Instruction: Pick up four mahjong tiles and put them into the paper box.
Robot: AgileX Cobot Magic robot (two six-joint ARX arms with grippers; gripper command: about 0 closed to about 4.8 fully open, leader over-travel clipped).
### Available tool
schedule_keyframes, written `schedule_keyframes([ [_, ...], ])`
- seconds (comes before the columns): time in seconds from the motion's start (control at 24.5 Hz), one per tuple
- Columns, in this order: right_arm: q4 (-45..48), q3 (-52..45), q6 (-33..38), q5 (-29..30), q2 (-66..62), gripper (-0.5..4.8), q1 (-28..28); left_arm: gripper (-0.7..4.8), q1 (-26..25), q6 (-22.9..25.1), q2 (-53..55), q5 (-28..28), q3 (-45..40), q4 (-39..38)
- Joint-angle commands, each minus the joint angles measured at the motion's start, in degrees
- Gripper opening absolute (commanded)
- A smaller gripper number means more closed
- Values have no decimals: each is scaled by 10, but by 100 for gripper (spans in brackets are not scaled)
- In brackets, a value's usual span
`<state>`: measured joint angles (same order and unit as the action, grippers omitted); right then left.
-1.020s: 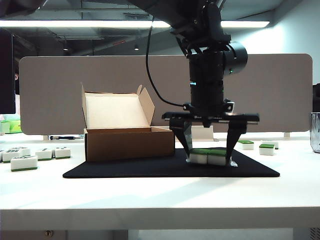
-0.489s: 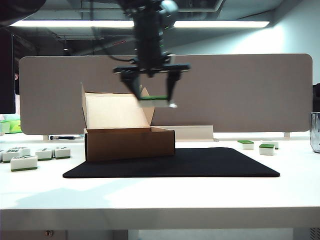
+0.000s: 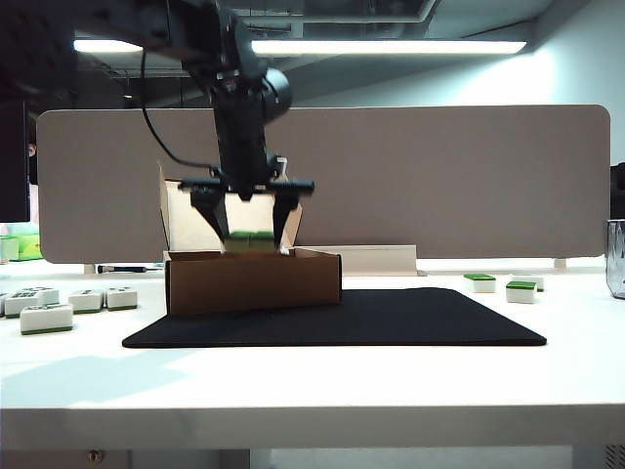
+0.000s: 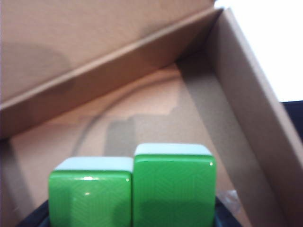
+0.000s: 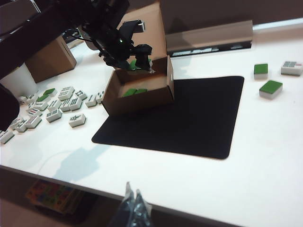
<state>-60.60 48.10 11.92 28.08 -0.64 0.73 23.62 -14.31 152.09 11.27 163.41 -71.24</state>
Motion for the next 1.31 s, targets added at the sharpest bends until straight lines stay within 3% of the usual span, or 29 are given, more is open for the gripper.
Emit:
schedule_keyframes([
  [0.04, 2, 2, -2, -1, 7, -1, 0, 331, -3, 8, 16, 1, 2, 46],
  [0.49, 2, 2, -2, -1, 7, -1, 0, 345, -18, 10, 49, -30, 2, 37],
  [0.61, 2, 2, -2, -1, 7, -1, 0, 408, -20, 10, 54, -49, 2, 26],
  [0.86, 2, 2, -2, -1, 7, -1, 0, 409, -20, 12, 57, -49, 2, 21],
  [1.31, -3, 2, -2, 0, 7, -1, 0, 408, -20, 91, -34, -36, 8, -14],
])
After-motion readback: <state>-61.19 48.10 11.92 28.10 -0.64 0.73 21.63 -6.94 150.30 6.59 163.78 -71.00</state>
